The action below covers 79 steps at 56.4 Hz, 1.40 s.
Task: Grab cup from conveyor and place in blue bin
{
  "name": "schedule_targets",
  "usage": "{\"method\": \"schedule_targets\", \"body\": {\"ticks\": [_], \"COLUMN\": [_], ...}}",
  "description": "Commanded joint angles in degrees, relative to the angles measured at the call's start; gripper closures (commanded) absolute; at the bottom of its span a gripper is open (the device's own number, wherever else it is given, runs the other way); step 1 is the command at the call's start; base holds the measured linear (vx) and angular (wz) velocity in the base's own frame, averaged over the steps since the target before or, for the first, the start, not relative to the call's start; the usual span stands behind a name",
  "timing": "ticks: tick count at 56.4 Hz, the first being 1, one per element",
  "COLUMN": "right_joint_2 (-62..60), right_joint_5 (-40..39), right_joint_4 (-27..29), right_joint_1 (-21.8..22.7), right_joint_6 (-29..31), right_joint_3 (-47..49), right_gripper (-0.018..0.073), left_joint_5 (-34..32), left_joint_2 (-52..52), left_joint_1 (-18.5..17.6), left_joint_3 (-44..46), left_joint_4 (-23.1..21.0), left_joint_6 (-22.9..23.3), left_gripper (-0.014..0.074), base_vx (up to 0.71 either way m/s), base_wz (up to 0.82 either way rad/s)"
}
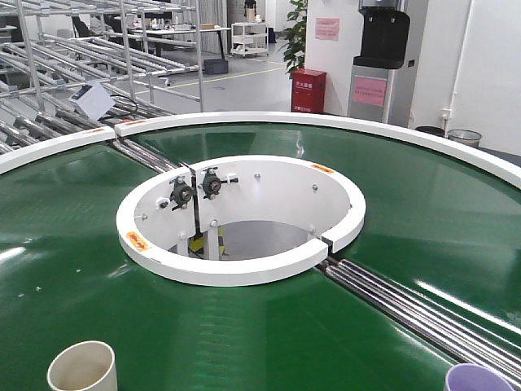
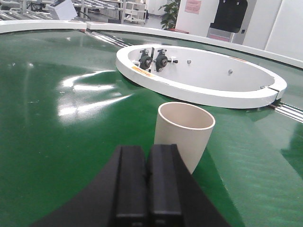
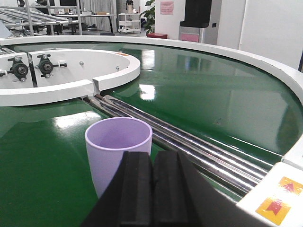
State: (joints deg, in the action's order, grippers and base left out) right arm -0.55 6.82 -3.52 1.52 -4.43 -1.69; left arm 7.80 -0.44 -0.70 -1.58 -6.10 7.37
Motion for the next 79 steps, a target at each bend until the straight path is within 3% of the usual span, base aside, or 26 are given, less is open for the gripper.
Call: {"method": "schedule_targets", "body": {"ticks": [1,28,49,53,62,64,68,73,79], "right_joint_2": [-0.7,-0.7,-0.7,-0.7,-0.7,-0.7,-0.3,1.8,7.4], "right_joint_5": [-5.1,-5.1,-7.8,-11.1,-21.8,-21.7,-17.6,-5.9,4.1], "right_joint_4": [-0.7,-0.7,-0.4,-0.4,2.0,2.8,3.5,2.2,0.6], "right_joint_1": [0.3,0.3,0.3,0.3,0.4,0.4,0.4,0.4,0.4], "right_joint_6": [0.0,0.0,-0.2,-0.3,-2.9,-3.6,-3.5,-2.5,-2.6], "right_joint_3": [-1.1,-1.1,-1.1,-1.1,-0.2,0.9,4.5,12.1,20.6], "right_gripper": [0.0568,0.0568,0.0568,0.0568,0.0568,0.0568,0.0568,0.0568,0.0568], "left_joint_5": [-4.7,-4.7,-10.6,-13.5,-25.0,-23.2,-13.7,-2.3,1.9], "left_joint_2": [-1.0,-1.0,-1.0,-1.0,-0.9,-0.9,-0.8,1.1,6.2], "left_joint_1": [0.1,0.1,0.1,0.1,0.1,0.1,0.1,0.1,0.1], "left_joint_3": [-0.6,-0.6,-0.3,-0.3,1.0,2.9,8.1,16.6,25.4], "left_joint_4": [0.0,0.0,-0.1,-0.6,-0.6,-0.4,-0.3,0.9,4.3], "left_joint_6": [0.3,0.3,0.3,0.5,6.2,6.0,4.3,-1.7,-8.9], "left_gripper": [0.0603,0.0603,0.0603,0.0603,0.0603,0.0602,0.0602,0.0601,0.0601], "base_vx": [0.00,0.00,0.00,0.00,0.00,0.00,0.00,0.00,0.00], "base_wz": [0.00,0.00,0.00,0.00,0.00,0.00,0.00,0.00,0.00]}}
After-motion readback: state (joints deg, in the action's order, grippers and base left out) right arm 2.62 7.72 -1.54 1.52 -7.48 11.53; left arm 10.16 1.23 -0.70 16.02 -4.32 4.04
